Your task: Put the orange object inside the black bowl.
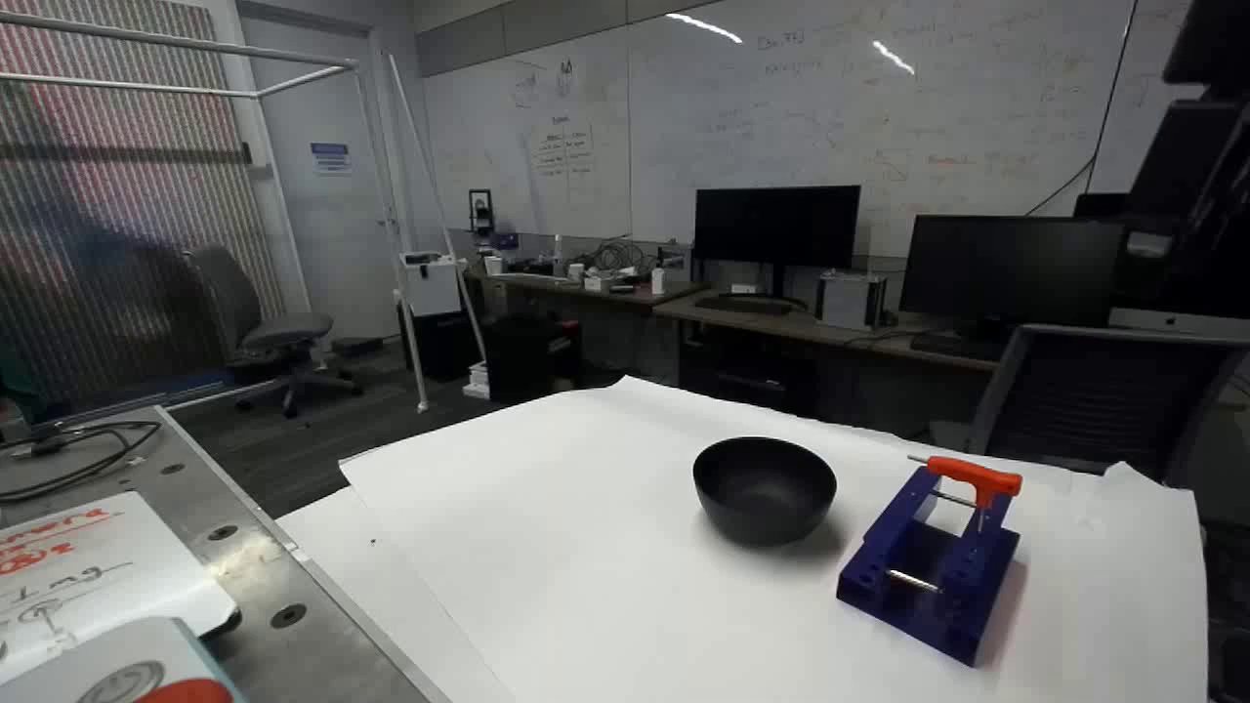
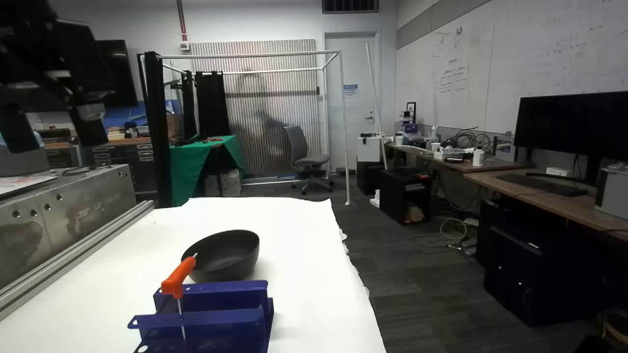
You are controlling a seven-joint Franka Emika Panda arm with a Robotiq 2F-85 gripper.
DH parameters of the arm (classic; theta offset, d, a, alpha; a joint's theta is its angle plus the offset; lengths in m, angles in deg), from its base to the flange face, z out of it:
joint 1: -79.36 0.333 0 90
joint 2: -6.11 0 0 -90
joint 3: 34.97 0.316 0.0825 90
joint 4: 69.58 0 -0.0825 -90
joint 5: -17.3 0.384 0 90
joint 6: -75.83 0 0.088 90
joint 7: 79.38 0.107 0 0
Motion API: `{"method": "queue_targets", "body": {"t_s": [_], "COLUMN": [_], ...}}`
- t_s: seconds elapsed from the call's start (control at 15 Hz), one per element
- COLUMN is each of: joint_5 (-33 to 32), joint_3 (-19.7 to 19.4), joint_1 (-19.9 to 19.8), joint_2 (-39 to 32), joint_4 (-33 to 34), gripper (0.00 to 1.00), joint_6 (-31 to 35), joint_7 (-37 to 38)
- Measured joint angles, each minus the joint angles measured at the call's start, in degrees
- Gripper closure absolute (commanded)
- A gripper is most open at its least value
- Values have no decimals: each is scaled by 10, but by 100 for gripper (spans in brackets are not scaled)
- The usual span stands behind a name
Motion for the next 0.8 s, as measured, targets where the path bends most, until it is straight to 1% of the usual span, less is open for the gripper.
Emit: {"method": "queue_targets", "body": {"t_s": [0.47, 0.6, 0.8], "joint_5": [-2, -10, -11], "joint_3": [-3, -15, -53], "joint_1": [0, -4, -9], "joint_2": [-5, -33, -109], "joint_4": [4, 6, 19], "gripper": [0, 0, 0], "joint_6": [2, 12, 37], "joint_7": [-1, -7, -43]}}
